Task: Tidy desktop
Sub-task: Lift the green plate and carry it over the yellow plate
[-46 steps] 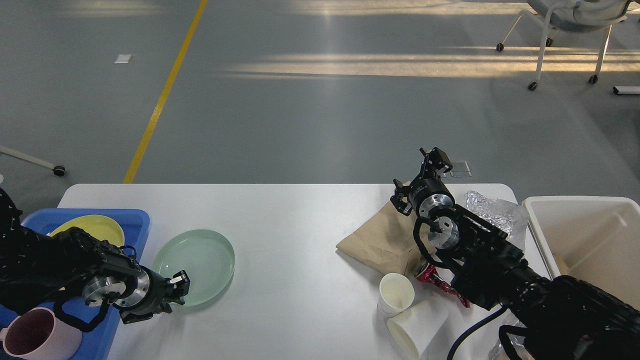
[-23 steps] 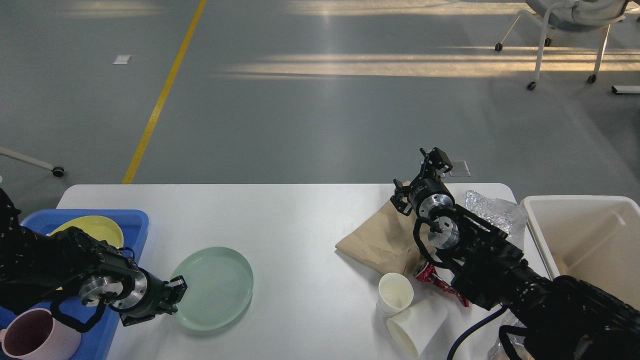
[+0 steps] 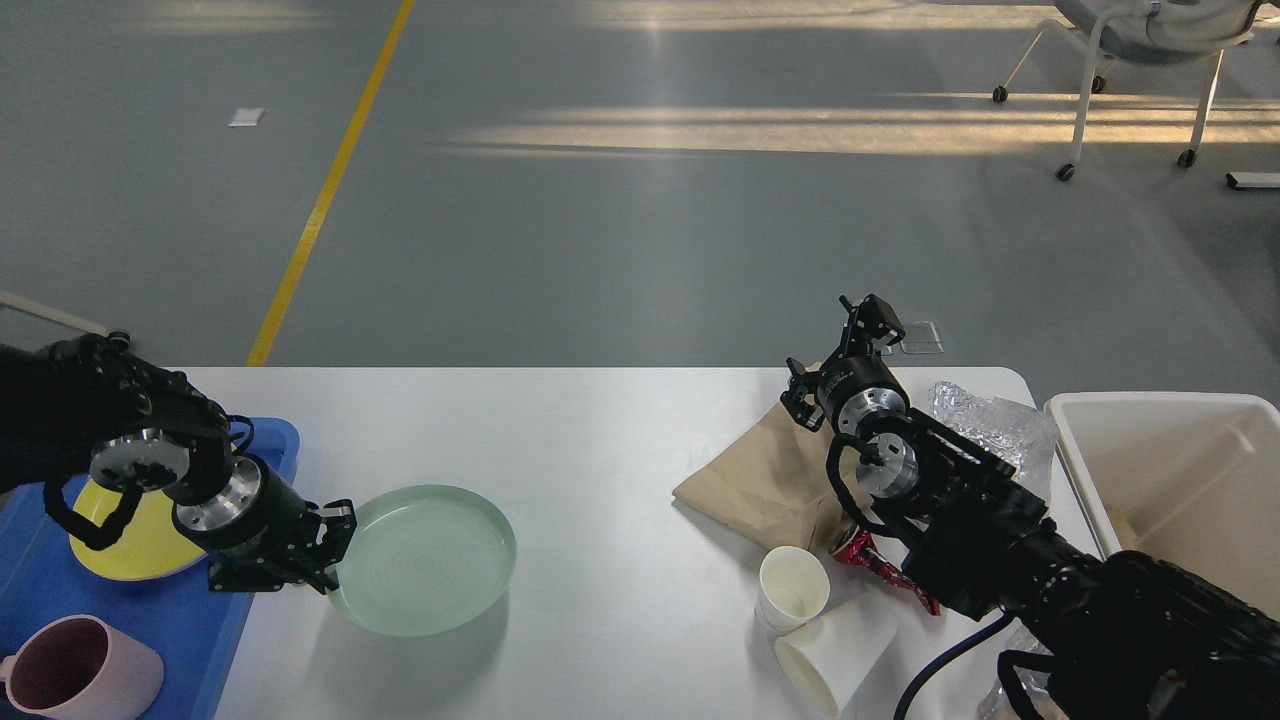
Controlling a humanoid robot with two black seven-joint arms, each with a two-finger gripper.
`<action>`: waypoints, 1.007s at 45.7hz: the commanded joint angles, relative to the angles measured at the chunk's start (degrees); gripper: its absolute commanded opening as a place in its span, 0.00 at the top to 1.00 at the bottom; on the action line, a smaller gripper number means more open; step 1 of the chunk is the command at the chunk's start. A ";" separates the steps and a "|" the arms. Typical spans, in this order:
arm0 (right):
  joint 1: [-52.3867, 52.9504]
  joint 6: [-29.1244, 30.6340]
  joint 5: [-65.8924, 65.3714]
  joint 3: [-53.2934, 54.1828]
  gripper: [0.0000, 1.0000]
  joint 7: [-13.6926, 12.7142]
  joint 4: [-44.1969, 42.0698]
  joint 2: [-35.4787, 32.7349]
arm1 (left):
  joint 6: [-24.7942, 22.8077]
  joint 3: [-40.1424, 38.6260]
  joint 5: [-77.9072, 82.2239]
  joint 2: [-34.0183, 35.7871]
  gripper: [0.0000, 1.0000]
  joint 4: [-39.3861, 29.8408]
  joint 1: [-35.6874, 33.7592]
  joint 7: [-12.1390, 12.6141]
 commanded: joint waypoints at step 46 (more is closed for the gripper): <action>0.00 0.00 -0.02 0.00 0.00 0.00 0.00 0.00 | -23.12 5.84 26.24 -0.83 1.00 -8.55 -42.47 0.22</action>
